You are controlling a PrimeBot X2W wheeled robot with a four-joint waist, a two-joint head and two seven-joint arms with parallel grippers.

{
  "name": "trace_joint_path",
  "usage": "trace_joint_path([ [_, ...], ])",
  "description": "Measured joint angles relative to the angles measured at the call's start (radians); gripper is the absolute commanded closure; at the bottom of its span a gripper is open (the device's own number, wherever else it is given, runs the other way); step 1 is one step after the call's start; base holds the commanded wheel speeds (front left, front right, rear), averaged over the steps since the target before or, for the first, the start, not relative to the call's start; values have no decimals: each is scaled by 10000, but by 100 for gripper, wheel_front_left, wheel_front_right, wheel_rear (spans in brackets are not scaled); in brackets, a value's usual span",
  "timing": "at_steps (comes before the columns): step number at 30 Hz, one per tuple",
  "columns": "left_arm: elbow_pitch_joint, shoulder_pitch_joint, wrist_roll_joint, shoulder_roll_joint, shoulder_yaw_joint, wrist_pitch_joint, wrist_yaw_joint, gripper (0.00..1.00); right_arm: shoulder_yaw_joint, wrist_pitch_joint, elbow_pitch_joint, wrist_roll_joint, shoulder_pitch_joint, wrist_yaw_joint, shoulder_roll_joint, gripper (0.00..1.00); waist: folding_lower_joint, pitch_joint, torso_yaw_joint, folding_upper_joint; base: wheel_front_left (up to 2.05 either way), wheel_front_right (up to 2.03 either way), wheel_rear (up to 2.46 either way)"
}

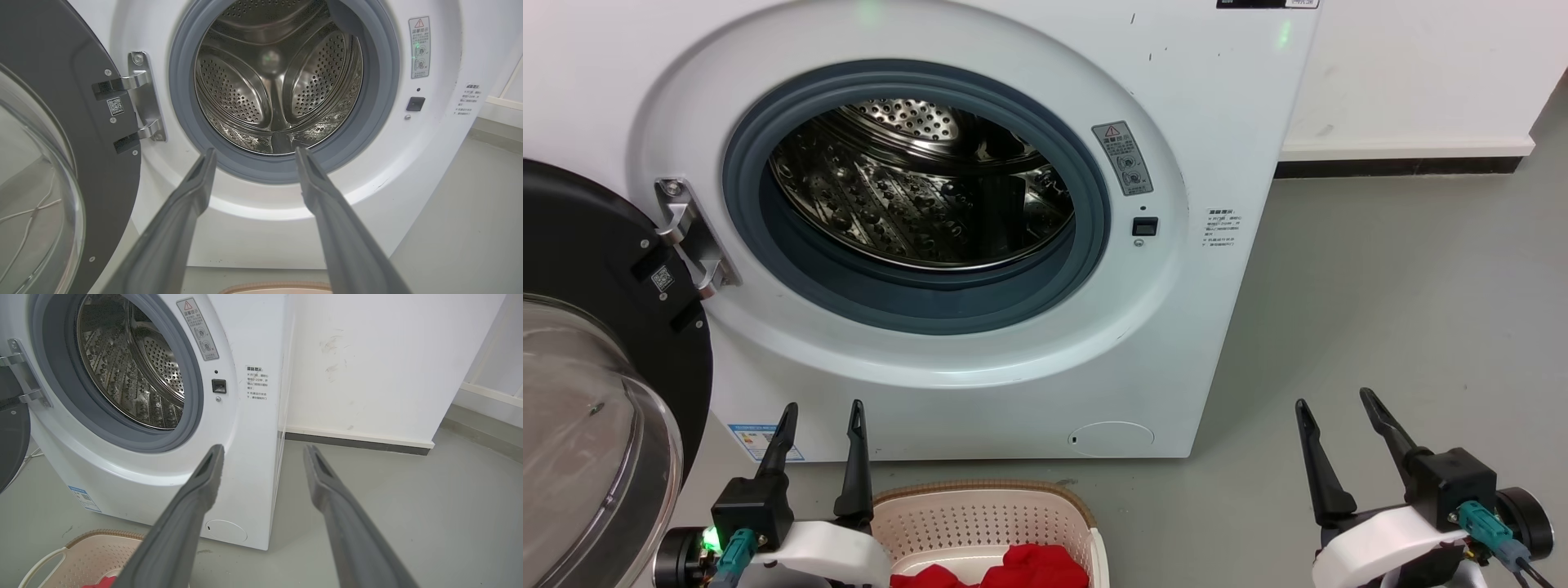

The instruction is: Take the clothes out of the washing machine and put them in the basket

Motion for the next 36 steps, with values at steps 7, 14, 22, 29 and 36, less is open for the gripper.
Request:
trace_joint_path([
  [7,366,83,-230,-56,56,159,-40,100,35,-6,270,224,184,2,4,100,1,-6,-6,0,0,0,0],
  [14,458,59,-1655,-52,222,585,-92,100,2,136,393,1893,173,2,-38,100,1,-1,14,0,0,0,0],
  [22,420,34,-3187,-54,226,859,-186,100,-38,303,579,3534,21,0,-113,100,1,5,34,0,0,0,0],
  [29,401,-16,-4403,-54,263,1124,-244,100,-84,414,685,4876,-39,0,-151,100,1,11,51,0,0,0,0],
  [36,399,-62,-5507,-54,328,1390,-299,100,-142,543,790,6075,-222,0,-194,100,1,16,68,0,0,0,0],
])
